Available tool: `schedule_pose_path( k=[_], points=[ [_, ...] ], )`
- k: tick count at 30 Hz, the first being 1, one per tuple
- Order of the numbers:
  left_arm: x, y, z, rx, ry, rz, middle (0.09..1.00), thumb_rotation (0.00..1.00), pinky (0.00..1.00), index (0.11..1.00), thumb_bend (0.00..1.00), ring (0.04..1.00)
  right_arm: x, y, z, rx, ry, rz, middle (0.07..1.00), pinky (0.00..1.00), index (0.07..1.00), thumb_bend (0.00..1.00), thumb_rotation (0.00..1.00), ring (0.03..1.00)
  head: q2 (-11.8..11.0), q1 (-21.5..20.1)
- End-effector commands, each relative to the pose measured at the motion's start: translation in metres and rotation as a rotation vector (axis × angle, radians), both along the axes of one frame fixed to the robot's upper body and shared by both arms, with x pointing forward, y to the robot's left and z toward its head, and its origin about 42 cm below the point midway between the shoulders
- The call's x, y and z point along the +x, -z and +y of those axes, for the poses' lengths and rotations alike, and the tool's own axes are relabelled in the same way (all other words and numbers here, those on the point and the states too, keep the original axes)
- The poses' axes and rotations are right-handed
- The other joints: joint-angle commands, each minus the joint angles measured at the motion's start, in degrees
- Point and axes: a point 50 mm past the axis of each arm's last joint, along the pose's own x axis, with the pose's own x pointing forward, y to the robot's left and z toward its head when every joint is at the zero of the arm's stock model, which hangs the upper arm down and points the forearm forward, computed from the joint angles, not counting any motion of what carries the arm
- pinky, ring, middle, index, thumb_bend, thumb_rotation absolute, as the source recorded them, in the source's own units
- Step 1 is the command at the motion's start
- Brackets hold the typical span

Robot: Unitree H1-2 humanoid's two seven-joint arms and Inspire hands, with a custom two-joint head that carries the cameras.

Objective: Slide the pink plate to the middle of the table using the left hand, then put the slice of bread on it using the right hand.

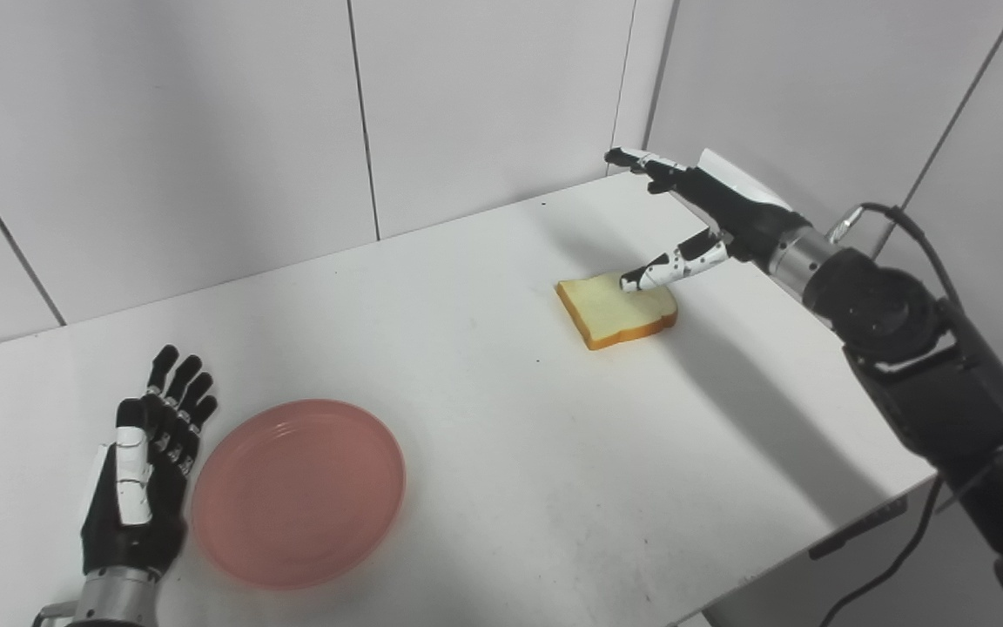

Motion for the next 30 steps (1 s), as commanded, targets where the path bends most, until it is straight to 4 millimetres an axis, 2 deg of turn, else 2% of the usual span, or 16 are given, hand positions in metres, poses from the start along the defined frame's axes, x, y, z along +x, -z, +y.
schedule_pose_path(
  k=[1,7,14,17,24,30],
  points=[
    [-0.029,0.051,0.016,0.019,-0.029,0.131,0.964,0.98,0.96,0.957,0.77,0.961,0.005,-0.027,-0.005,-0.067,0.0,-0.032,0.937,0.91,0.912,0.85,0.19,0.97,-0.2,0.1],
    [-0.029,0.053,0.013,0.009,-0.025,0.126,0.962,0.97,0.96,0.945,0.76,0.96,0.017,-0.038,-0.006,-0.118,-0.036,0.054,0.942,0.97,0.923,0.85,0.15,0.994,-0.3,0.5],
    [-0.03,0.053,0.012,0.016,-0.016,0.128,0.97,0.98,0.98,0.951,0.76,0.967,0.035,-0.05,-0.001,-0.188,-0.082,0.154,0.954,0.98,0.945,0.89,0.23,1.0,-0.1,0.7],
    [-0.031,0.052,0.012,0.012,-0.014,0.13,0.971,0.98,0.98,0.951,0.77,0.967,0.044,-0.055,0.004,-0.216,-0.08,0.202,0.962,0.99,0.959,0.91,0.22,1.0,-0.1,0.7],
    [-0.032,0.052,0.012,0.014,-0.014,0.133,0.975,0.97,0.98,0.952,0.78,0.971,0.066,-0.067,0.017,-0.302,-0.12,0.311,1.0,0.95,0.971,0.98,0.23,1.0,0.0,0.6],
    [-0.033,0.051,0.012,0.02,-0.01,0.131,0.982,0.98,0.99,0.958,0.78,0.979,0.083,-0.069,0.034,-0.42,-0.118,0.401,1.0,0.91,0.973,1.0,0.27,1.0,0.3,0.5]
  ],
)
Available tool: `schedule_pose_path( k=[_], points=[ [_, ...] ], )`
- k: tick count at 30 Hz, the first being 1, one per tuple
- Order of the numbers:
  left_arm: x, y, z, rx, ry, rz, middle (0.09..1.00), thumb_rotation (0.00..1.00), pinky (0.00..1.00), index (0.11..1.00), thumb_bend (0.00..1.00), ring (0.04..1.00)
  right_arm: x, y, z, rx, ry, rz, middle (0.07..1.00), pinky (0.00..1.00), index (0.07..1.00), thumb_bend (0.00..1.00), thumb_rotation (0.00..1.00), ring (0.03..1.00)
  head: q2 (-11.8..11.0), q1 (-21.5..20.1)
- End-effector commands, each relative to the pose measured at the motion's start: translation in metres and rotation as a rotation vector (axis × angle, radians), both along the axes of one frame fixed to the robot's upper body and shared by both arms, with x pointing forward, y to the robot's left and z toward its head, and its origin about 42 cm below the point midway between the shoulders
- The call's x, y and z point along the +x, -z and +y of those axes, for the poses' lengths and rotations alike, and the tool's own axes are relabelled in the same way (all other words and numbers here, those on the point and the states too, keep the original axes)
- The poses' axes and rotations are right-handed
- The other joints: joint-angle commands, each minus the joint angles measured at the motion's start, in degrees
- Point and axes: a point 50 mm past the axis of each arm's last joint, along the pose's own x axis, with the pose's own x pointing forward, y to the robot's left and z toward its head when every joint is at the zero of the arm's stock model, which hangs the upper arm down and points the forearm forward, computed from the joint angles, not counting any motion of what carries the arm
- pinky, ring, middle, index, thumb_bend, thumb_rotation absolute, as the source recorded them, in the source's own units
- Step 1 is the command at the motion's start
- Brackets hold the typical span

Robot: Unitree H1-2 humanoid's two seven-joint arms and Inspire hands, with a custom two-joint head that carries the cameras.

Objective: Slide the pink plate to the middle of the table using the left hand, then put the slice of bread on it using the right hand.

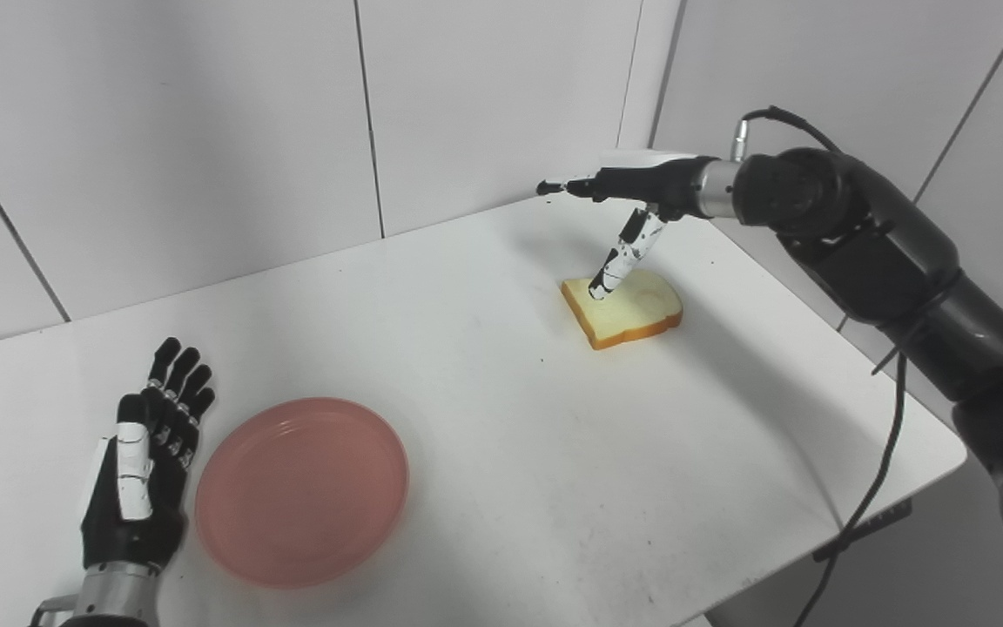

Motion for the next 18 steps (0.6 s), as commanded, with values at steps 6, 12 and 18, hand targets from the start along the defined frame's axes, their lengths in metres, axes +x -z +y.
schedule_pose_path(
  k=[6,12,18],
  points=[
    [-0.035,0.053,0.012,0.02,-0.01,0.15,0.982,0.98,0.99,0.959,0.78,0.978,0.015,-0.022,0.006,-0.144,0.01,-0.003,1.0,0.92,0.98,1.0,0.24,1.0,0.2,0.2],
    [-0.036,0.052,0.012,0.019,-0.011,0.152,0.98,0.98,0.98,0.956,0.78,0.978,0.026,-0.009,0.005,-0.193,0.04,0.039,1.0,0.91,0.986,1.0,0.23,1.0,0.3,0.2],
    [-0.037,0.051,0.012,0.02,-0.009,0.152,0.983,0.98,0.99,0.96,0.78,0.982,0.027,-0.001,0.0,-0.223,0.055,0.049,1.0,0.89,0.992,1.0,0.22,1.0,0.5,0.1]
  ],
)
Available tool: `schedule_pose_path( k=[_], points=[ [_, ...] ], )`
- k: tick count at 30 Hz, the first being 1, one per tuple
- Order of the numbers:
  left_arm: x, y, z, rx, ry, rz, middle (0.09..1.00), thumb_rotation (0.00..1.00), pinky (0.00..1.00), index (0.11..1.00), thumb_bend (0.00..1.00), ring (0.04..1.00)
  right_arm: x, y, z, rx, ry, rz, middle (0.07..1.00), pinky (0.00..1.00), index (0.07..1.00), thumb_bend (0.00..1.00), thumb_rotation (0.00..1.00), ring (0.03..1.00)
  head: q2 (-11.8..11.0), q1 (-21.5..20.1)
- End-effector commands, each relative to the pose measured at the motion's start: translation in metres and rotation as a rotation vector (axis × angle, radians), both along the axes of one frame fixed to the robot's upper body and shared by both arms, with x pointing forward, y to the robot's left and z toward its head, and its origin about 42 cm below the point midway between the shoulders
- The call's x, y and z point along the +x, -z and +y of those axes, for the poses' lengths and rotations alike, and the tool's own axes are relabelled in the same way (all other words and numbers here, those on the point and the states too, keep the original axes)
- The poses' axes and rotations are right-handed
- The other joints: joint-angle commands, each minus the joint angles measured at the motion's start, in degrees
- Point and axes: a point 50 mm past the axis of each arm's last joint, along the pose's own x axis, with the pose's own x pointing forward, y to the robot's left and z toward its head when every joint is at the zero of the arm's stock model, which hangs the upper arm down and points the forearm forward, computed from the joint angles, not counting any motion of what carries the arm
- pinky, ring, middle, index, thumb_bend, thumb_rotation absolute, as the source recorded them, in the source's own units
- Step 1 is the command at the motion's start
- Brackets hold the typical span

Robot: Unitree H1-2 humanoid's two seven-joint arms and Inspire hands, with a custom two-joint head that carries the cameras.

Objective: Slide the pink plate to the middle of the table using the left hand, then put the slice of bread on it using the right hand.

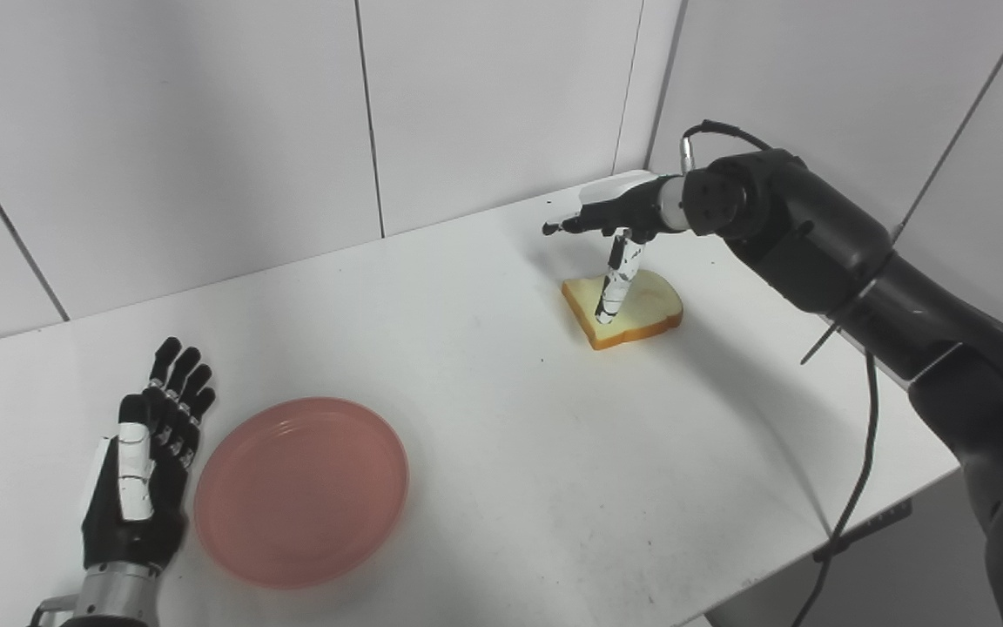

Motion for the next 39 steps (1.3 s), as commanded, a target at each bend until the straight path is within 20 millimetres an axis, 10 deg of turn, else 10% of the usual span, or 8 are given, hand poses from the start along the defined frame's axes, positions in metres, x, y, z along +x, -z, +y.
schedule_pose_path(
  k=[1,39],
  points=[
    [-0.034,0.053,0.012,0.014,-0.013,0.158,0.982,0.98,0.99,0.96,0.78,0.981,0.001,-0.028,-0.008,-0.055,-0.001,-0.08,1.0,0.89,0.994,1.0,0.23,0.999,0.1,0.0],
    [-0.04,0.052,0.01,0.003,-0.005,0.16,0.975,0.97,0.99,0.955,0.78,0.975,-0.006,0.028,-0.024,-0.2,0.023,-0.06,1.0,0.98,1.0,1.0,0.32,1.0,0.2,0.2]
  ],
)
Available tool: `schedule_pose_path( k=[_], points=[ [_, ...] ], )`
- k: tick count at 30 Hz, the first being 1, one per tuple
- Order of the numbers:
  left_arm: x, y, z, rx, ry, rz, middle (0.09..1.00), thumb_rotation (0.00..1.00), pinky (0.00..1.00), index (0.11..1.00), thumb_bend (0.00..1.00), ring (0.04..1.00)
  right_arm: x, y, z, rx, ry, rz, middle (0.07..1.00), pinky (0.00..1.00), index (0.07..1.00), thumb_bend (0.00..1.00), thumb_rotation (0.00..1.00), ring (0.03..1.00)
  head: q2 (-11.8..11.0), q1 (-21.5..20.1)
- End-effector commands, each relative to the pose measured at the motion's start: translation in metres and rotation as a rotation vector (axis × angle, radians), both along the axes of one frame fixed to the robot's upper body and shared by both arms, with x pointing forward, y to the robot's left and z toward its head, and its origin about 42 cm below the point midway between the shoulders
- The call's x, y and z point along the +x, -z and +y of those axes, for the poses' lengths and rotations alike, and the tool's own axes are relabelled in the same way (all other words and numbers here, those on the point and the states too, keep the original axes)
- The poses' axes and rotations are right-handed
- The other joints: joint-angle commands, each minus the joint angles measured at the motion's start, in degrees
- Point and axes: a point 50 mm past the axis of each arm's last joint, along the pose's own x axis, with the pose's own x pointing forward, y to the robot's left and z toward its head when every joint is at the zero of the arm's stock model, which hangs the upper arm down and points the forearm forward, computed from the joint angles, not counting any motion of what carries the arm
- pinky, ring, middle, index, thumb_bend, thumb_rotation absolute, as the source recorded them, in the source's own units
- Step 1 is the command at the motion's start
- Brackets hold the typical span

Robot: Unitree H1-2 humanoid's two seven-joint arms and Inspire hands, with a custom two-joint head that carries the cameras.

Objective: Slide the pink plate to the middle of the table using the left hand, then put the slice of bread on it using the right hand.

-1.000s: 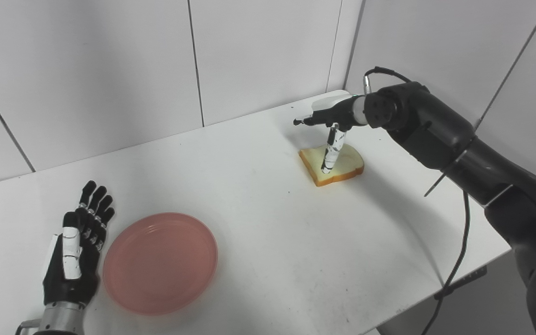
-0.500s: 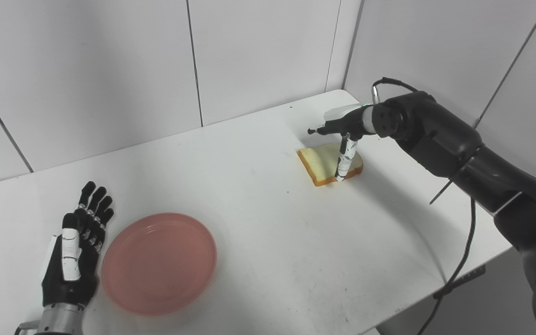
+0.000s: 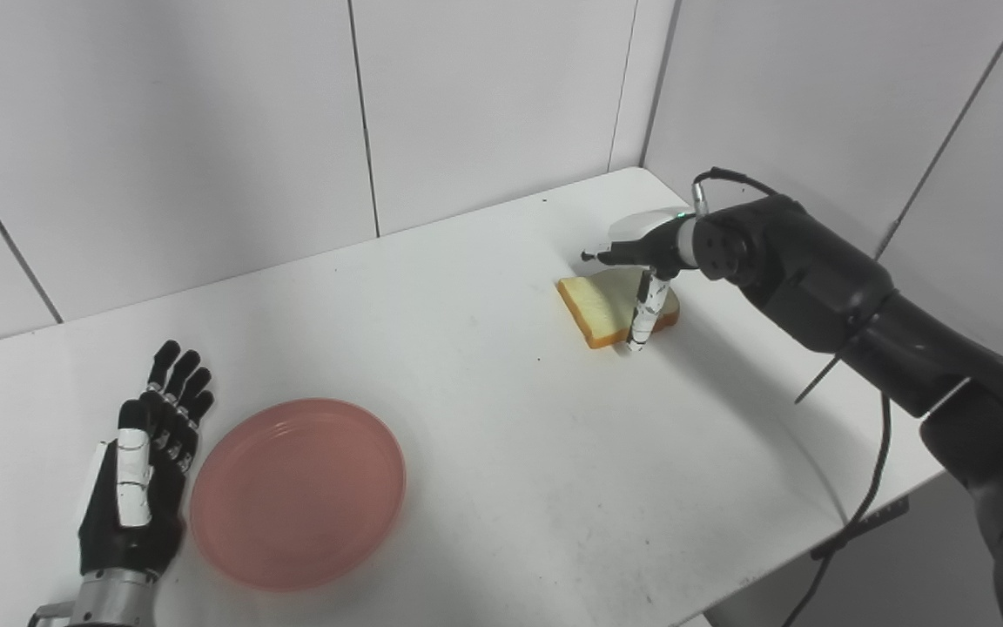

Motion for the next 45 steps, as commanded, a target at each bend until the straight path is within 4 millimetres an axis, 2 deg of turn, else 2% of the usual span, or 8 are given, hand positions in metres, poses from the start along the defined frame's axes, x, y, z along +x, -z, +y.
schedule_pose_path(
  k=[1,8,17,28,45],
  points=[
    [-0.036,0.052,0.011,0.006,-0.012,0.161,0.977,0.97,1.0,0.956,0.78,0.977,0.004,-0.022,-0.003,-0.029,-0.026,-0.085,1.0,0.99,1.0,1.0,0.32,1.0,0.1,0.0],
    [-0.037,0.052,0.011,0.006,-0.007,0.165,0.979,0.96,0.99,0.957,0.78,0.978,0.005,-0.021,-0.001,-0.013,-0.053,-0.137,1.0,1.0,1.0,1.0,0.3,1.0,0.1,0.1],
    [-0.038,0.051,0.01,0.008,-0.007,0.163,0.975,0.96,0.99,0.955,0.79,0.976,0.005,-0.018,0.002,-0.019,-0.081,-0.176,1.0,1.0,1.0,1.0,0.33,1.0,0.2,0.2],
    [-0.039,0.051,0.01,0.006,-0.001,0.167,0.975,0.95,0.99,0.956,0.8,0.975,0.007,-0.019,-0.007,-0.059,-0.064,-0.171,1.0,1.0,1.0,1.0,0.25,1.0,0.6,-0.1],
    [-0.041,0.048,0.01,0.004,0.002,0.17,0.977,0.95,0.99,0.959,0.79,0.976,0.01,-0.009,-0.008,-0.072,-0.055,-0.156,1.0,0.99,1.0,1.0,0.27,1.0,1.2,0.0]
  ],
)
